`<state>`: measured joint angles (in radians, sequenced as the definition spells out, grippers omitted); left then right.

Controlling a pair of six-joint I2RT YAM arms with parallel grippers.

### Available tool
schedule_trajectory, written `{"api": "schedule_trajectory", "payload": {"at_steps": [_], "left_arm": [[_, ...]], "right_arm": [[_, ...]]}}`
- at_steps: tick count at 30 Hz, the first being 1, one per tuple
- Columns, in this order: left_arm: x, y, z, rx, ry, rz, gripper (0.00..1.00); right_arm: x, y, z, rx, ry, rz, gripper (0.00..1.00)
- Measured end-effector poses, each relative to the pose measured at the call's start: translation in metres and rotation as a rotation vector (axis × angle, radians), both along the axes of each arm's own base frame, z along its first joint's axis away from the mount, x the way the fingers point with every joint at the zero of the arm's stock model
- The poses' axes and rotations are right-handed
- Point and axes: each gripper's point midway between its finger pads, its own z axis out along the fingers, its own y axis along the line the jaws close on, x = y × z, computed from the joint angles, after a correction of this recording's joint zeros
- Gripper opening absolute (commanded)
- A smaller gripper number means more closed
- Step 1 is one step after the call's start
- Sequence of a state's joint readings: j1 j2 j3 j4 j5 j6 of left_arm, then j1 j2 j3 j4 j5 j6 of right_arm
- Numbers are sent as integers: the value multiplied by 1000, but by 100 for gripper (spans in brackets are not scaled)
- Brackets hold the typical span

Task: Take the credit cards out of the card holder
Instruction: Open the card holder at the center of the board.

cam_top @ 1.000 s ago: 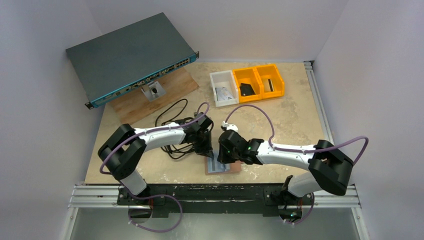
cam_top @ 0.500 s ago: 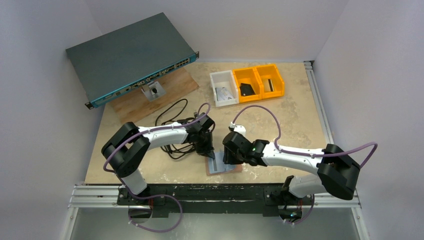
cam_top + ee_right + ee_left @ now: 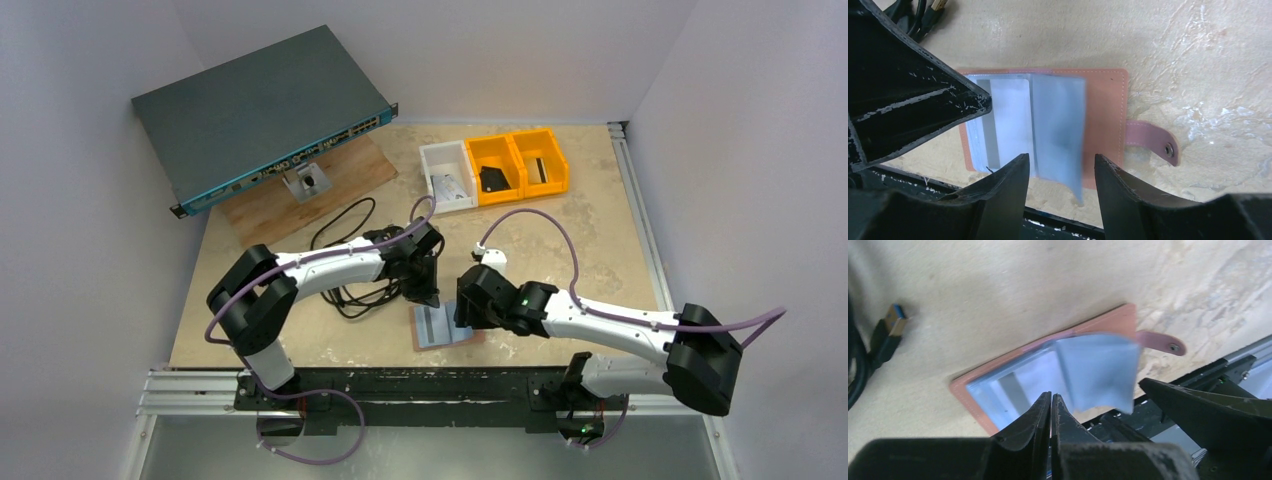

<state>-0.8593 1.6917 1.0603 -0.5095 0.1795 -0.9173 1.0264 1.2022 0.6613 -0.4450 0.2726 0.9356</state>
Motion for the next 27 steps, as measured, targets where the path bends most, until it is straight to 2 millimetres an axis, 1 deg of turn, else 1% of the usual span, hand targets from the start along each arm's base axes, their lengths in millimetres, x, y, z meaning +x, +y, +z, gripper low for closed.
{"api": "schedule_trajectory", "payload": {"at_steps": [3, 5, 10, 13, 17, 19, 25, 27], "left_arm": [[3, -13, 9, -25, -21, -30, 4], [3, -21, 11, -36, -18, -50, 5], [-3, -36, -2, -41, 31, -89, 5], [-8, -43, -10, -46, 65, -110, 6], [-12, -49, -17, -54, 95, -127, 7], [-13, -48, -18, -51, 103, -127, 8], [-10, -47, -17, -54, 100, -120, 9], [-9, -46, -14, -61, 94, -116, 9]], "right_arm": [[0, -3, 5, -3, -6, -5, 50], [1, -5, 12, -2, -20, -15, 50], [6, -4, 39, 51, -69, -27, 46], [9, -2, 45, 66, -83, -32, 41], [8, 5, 39, 71, -65, -21, 35], [7, 10, 30, 81, -46, -9, 32], [-1, 15, 1, 86, 11, 6, 24], [-2, 14, -6, 95, 23, 1, 24]]}}
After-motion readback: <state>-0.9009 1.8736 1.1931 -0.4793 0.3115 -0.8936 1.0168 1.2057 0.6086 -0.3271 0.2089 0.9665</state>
